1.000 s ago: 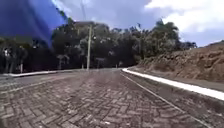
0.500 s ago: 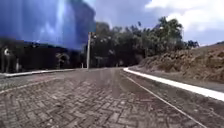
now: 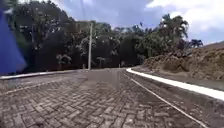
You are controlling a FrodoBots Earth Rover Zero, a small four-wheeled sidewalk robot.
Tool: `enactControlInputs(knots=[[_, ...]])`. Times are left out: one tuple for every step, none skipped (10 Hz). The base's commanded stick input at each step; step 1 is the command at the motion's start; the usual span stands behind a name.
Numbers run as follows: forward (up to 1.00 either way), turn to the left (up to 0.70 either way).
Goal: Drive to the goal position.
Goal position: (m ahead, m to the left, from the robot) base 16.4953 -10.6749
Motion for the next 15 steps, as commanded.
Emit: enactControlInputs(knots=[[1.00, 0.00], [1.00, 0.00], [1.00, 0.00], [1.00, 0.17], [1.00, 0.13], [1.00, 0.00], [1.00, 0.10], [1.00, 0.20], [1.00, 0.00], [1.00, 0.00], [1.00, 0.00], [1.00, 0.00], [1.00, 0.00], [1.00, 0.00], [1.00, 0.00]])
